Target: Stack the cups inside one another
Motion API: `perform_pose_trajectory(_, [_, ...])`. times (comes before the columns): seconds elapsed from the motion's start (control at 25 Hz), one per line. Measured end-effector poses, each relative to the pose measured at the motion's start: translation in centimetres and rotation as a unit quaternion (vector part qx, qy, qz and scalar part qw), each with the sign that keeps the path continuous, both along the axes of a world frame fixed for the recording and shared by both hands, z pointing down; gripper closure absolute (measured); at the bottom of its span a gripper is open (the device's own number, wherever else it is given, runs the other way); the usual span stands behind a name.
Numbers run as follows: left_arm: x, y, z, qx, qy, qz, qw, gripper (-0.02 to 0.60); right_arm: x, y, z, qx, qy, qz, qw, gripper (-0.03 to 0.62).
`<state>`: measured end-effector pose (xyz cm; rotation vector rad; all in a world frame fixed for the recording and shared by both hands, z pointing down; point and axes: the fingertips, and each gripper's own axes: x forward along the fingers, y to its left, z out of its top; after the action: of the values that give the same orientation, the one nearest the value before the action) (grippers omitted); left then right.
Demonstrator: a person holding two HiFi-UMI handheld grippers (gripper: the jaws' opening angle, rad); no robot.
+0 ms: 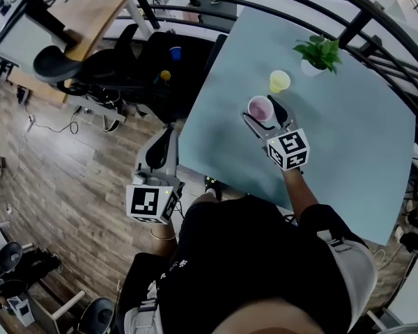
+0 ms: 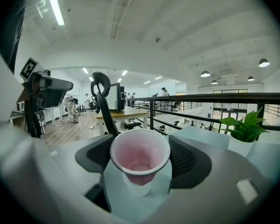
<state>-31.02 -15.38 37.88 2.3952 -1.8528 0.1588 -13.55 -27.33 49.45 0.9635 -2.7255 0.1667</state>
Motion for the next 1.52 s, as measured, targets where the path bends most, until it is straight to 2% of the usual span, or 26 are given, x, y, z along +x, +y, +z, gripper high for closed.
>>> perform_pose_trajectory(0.48, [-2.5,0.2,0.7,-0.011,0.000,-0.021,0.9997,0.589,-2.1,-0.5,3.7,-0.026,0.033,-0.014,0.999,0.226])
perform_pose_trajectory(1.52, [-1.9,-0.1,0.8,-0.018,-0.004,-0.022,0.9996,0.589,-2.5,-0.7,8.6,-0.062,0.085,-0.033,0.994,0.226])
